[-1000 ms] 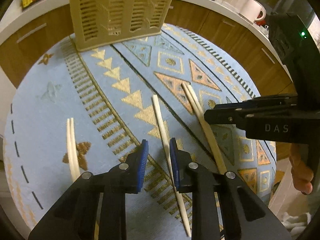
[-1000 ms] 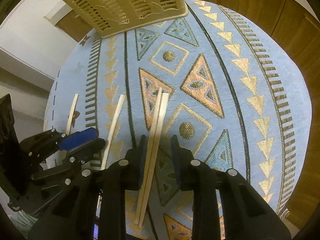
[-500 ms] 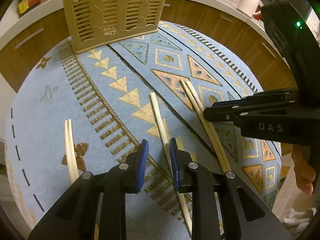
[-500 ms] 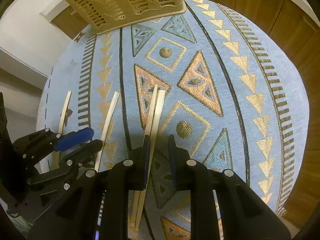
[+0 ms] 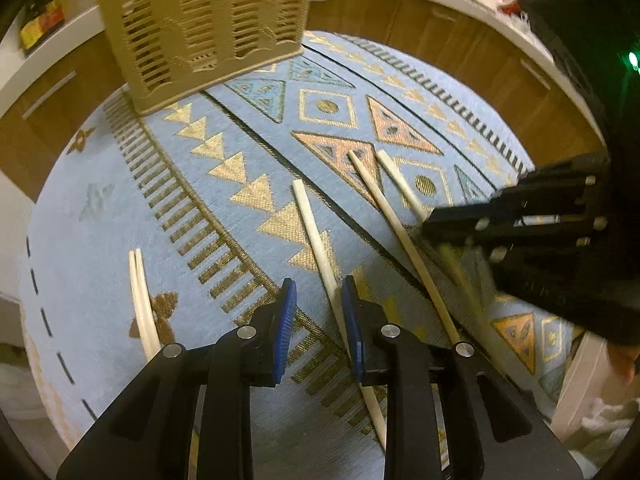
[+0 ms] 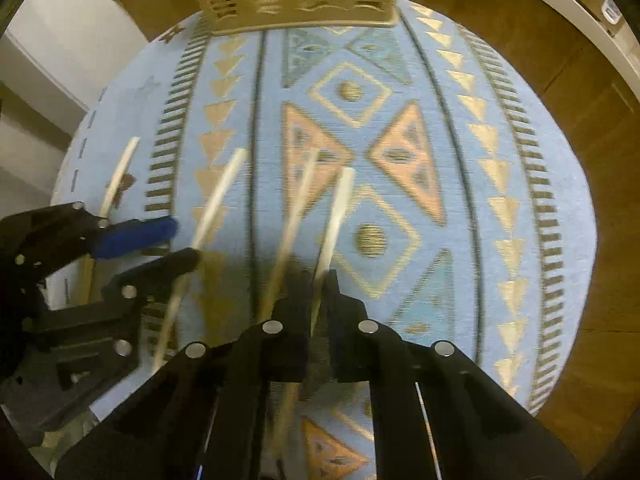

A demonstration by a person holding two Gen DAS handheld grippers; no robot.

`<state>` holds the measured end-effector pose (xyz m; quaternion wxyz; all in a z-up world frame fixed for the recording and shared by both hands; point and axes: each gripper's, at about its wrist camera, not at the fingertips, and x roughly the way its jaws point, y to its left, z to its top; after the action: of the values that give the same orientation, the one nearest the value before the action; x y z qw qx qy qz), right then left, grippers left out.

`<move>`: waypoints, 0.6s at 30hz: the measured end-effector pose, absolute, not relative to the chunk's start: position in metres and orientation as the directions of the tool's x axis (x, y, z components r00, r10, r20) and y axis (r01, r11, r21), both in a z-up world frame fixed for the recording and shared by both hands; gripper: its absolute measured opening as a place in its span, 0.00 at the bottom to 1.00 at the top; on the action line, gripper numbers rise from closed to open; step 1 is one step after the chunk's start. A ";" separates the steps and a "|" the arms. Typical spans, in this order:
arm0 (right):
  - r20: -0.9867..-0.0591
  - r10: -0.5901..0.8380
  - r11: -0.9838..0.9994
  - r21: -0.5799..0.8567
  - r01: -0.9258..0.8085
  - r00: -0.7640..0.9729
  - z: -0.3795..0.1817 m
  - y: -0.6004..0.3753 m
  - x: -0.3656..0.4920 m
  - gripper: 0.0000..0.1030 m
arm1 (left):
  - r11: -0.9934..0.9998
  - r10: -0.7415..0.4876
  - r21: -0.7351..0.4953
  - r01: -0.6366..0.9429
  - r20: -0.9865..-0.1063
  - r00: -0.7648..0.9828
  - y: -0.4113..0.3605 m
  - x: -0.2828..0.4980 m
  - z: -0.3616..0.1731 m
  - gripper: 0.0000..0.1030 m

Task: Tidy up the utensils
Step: 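Grasp a single wooden chopstick with the left tool while the right tool grasps another chopstick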

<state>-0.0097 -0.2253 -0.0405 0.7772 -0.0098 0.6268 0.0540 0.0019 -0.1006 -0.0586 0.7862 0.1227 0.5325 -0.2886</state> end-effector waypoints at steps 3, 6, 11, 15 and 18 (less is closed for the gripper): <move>-0.978 0.073 0.996 0.060 -0.072 0.194 -0.041 -0.241 -0.010 0.04 | 0.777 -0.279 -0.078 0.625 -0.932 0.230 -0.111 0.007 -0.058 0.22; -0.981 0.087 0.994 0.074 -0.077 0.174 -0.042 -0.247 -0.010 0.04 | 0.751 -0.230 -0.033 0.659 -0.949 0.214 -0.123 0.008 -0.059 0.26; -0.987 0.099 0.992 0.088 -0.090 0.128 -0.045 -0.252 -0.004 0.04 | 0.701 -0.146 0.054 0.712 -0.965 0.217 -0.143 0.004 -0.061 0.23; -0.986 0.095 0.990 0.079 -0.119 0.139 -0.044 -0.254 -0.004 0.04 | 0.691 -0.123 0.083 0.719 -0.965 0.230 -0.151 0.001 -0.061 0.08; -0.981 0.102 0.989 0.082 -0.126 0.167 -0.044 -0.255 -0.009 0.04 | 0.707 -0.133 0.086 0.702 -0.959 0.251 -0.152 -0.003 -0.060 0.07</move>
<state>-0.0086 -0.2548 -0.0445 0.7637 -0.0094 0.6412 0.0748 -0.0031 -0.1519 -0.0603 0.7467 0.2611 0.5442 -0.2795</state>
